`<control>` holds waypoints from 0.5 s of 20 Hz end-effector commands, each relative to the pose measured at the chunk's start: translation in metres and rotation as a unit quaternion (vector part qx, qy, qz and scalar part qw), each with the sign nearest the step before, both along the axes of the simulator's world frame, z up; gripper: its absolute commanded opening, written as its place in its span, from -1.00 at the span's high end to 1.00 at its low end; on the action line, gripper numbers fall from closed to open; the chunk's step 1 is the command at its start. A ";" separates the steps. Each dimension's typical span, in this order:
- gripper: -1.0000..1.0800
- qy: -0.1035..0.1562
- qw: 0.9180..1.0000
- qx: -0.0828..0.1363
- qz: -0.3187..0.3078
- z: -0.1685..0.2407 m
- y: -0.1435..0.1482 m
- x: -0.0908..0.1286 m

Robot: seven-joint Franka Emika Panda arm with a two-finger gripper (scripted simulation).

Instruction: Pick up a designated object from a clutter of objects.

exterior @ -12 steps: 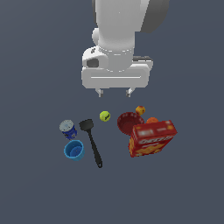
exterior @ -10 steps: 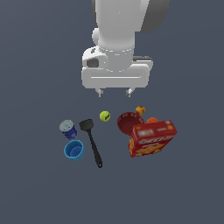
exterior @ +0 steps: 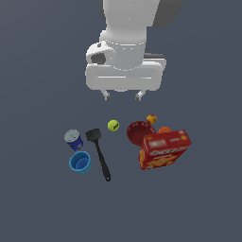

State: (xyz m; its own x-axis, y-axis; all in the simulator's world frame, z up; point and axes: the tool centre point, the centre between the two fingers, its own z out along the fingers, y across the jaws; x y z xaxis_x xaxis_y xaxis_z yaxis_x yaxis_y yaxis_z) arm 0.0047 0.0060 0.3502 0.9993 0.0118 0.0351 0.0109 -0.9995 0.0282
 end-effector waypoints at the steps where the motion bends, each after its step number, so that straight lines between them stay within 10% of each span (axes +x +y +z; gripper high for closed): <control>1: -0.92 0.001 1.000 0.000 0.000 -0.002 -0.001 0.000; 10: -0.92 0.005 1.000 0.007 -0.009 -0.043 -0.045 0.013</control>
